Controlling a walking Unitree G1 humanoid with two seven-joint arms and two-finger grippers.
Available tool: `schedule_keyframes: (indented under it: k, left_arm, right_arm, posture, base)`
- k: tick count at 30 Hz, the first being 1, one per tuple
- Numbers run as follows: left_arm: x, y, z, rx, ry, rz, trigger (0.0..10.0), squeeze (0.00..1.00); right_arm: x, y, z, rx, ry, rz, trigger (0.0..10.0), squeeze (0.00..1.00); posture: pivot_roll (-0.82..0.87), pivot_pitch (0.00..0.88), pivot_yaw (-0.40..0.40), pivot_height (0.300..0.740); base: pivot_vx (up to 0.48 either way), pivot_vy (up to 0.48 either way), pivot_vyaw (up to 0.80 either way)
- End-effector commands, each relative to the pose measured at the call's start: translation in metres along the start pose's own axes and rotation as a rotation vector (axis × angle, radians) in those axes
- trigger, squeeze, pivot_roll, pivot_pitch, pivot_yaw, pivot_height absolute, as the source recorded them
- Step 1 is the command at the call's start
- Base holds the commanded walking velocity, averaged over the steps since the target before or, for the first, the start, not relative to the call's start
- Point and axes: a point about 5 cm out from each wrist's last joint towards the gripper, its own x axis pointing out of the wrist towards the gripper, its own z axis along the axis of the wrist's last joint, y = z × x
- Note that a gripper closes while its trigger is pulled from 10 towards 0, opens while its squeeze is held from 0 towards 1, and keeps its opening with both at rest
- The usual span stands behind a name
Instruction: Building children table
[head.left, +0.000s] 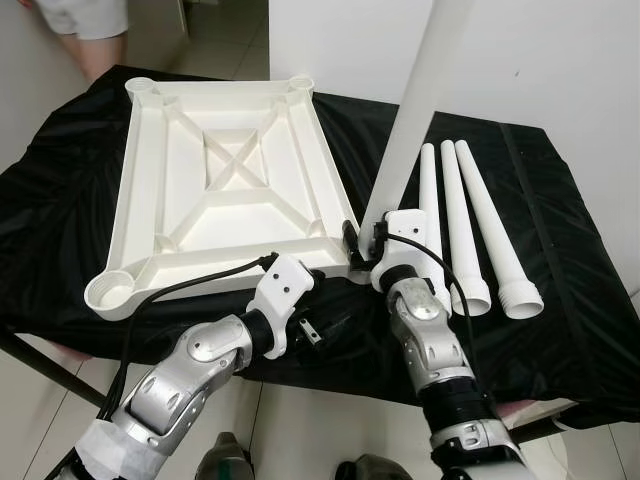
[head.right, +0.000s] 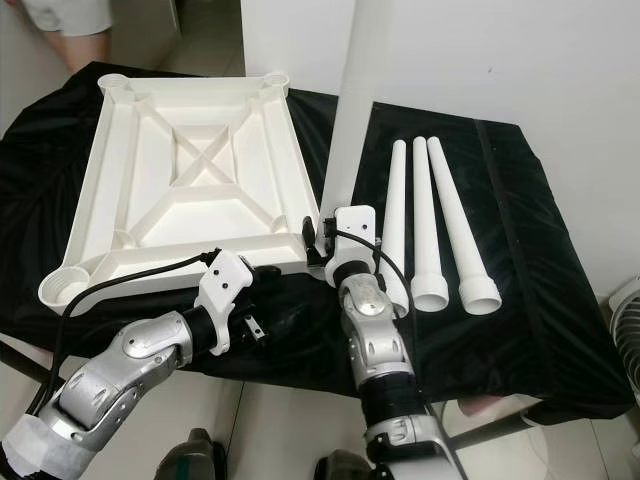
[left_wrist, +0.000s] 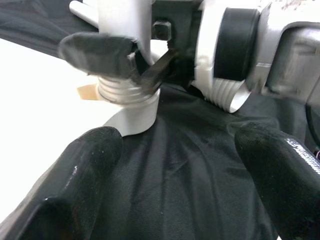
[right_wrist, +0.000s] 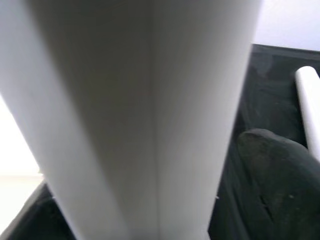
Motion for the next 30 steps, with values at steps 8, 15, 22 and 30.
schedule_keyframes:
  k: [8,15,22,30]
  left_arm:
    - [-0.002,-0.007,-0.001,0.005,0.013,-0.123,10.0,0.00]
    - [-0.003,-0.006,-0.001,0.007,0.019,-0.124,10.0,0.00]
    - [-0.005,-0.005,0.000,0.009,0.021,-0.116,10.0,0.00]
    - [-0.006,-0.006,0.000,0.004,0.020,-0.108,10.0,0.00]
  right_arm:
    - [0.005,-0.012,0.006,0.018,0.001,0.342,10.0,0.00]
    - [0.006,-0.017,0.004,-0.042,0.007,0.433,10.0,0.00]
    - [0.009,-0.021,0.001,-0.060,0.017,0.441,10.0,0.00]
    - [0.003,-0.023,-0.005,-0.022,0.006,0.489,0.0,0.00]
  posture:
    - [0.06,0.000,-0.038,0.740]
    - [0.06,0.000,-0.036,0.740]
    - [0.08,0.000,-0.038,0.740]
    - [0.08,0.009,-0.041,0.740]
  base:
    - [0.000,0.000,0.00]
    - [0.000,0.000,0.00]
    - [0.000,0.000,0.00]
    - [0.000,0.000,0.00]
